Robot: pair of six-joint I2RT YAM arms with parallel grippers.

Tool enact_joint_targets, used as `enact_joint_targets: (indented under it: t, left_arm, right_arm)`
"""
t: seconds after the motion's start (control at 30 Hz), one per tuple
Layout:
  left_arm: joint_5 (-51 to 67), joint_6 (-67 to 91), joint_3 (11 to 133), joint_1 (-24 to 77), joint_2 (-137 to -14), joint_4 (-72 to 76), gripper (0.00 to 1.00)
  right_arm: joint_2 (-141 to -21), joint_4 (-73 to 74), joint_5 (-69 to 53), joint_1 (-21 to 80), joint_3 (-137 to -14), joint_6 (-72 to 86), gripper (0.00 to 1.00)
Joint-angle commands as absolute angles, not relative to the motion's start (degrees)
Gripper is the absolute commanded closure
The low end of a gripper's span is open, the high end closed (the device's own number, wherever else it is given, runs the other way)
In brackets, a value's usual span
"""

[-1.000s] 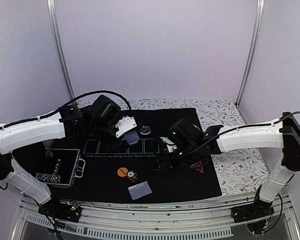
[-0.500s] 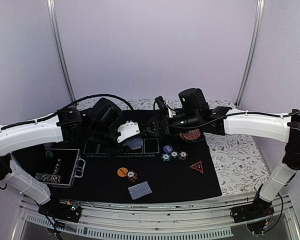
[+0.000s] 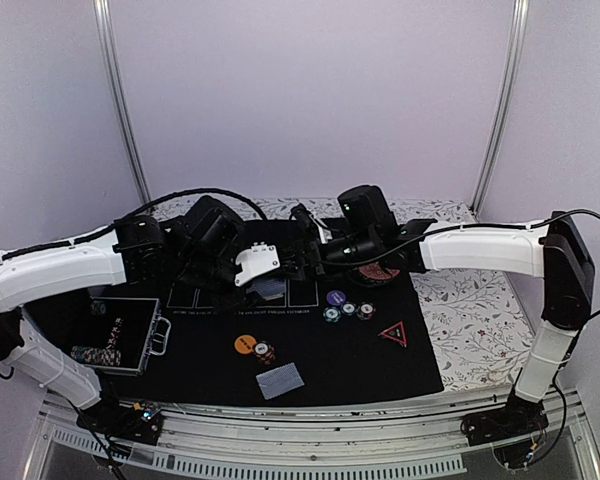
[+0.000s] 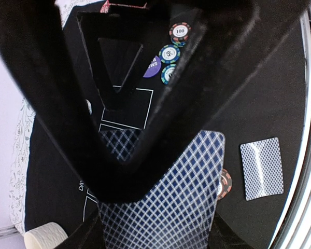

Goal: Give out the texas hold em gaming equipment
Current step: Pick up the poker card from the face-down deck piles.

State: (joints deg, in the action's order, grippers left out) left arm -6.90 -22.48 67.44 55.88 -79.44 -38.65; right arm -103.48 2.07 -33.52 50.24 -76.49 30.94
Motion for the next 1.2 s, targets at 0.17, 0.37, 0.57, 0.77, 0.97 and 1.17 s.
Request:
enact_joint_targets:
  t: [0.17,0.37,0.57,0.77,0.97,1.17]
  left_arm:
    - [-6.92,-22.60,67.76,56.54,-78.73,-37.50,0.48]
    - [-7.65,-22.64,67.34,56.59,-78.28,-37.05,0.50]
    - [-8.76,-22.72,66.92,56.55,-78.29,-37.00,0.50]
    - [-9.27,-23.00,66.41,56.50,-78.10,-36.92,0.50]
    - [-9.59,-22.85,66.12,56.58,-77.92,-36.87,0.50]
    - [-9.55,-22.77,66.03,56.60,-78.00,-36.90,0.50]
  right_arm:
    - [-103.72,4.86,-29.61,50.21,-75.87,30.36,0.27]
    - [-102.79,6.64,-28.36,50.22,-76.15,29.58,0.44]
    - [-102.24,8.08,-28.82,50.19,-76.90,29.36,0.61]
    - [-101.24,8.98,-28.89,50.24,-76.92,29.31,0.79]
    - [-99.44,10.43,-28.11,50.26,-76.82,29.20,0.95]
    - [-97.34,12.25,-26.79,50.23,-76.53,28.59,0.98]
